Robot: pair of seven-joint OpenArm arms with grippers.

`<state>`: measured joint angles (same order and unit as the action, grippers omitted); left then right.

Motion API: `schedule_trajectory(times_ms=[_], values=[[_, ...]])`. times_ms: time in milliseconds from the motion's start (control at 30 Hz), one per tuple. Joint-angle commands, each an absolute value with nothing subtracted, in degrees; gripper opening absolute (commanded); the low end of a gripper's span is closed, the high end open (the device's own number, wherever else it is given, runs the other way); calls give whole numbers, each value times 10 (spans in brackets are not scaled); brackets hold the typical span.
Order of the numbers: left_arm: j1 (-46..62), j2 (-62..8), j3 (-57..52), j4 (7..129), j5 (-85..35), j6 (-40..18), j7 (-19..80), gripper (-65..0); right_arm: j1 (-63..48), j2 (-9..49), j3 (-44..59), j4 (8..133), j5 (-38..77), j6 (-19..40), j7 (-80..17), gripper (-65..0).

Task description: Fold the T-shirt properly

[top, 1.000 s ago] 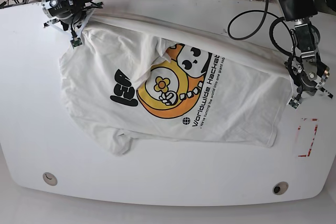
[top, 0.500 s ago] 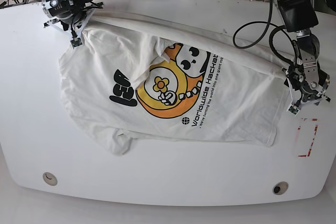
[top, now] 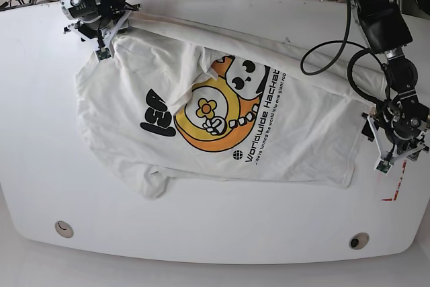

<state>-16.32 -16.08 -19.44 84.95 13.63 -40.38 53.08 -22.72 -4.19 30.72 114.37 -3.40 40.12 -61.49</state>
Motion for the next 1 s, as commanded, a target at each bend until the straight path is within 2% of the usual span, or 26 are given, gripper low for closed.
schedule_trajectory(times_ms=[0, 33, 67, 133, 200, 400, 567, 967], values=[[-166, -170, -205, 891, 124, -400, 526, -203, -216, -41, 310, 1158, -32, 400, -601, -173], [-160, -170, -209, 897, 120, -400, 526, -203, -215, -41, 310, 1159, -32, 400, -600, -149], [-145, -170, -218, 913, 107, -400, 526, -203, -212, -42, 310, 1161, -31, 400, -596, -92], [-129, -170, -235, 935, 86, -400, 526, -203, -211, -42, 310, 1164, -21, 400, -589, -43], [-113, -170, -254, 957, 63, -400, 526, -203, -211, -40, 310, 1167, -3, 400, -578, -29], [-33, -172, -309, 1008, -3, -400, 526, -203, -197, -36, 355, 1168, 70, 400, -564, -48], [22, -172, -352, 1020, -32, -400, 525, -203, -194, -41, 393, 1166, 80, 400, -565, -70], [57, -180, -407, 1000, -53, -400, 524, -203, -219, -51, 429, 1166, 84, 400, -576, -143]])
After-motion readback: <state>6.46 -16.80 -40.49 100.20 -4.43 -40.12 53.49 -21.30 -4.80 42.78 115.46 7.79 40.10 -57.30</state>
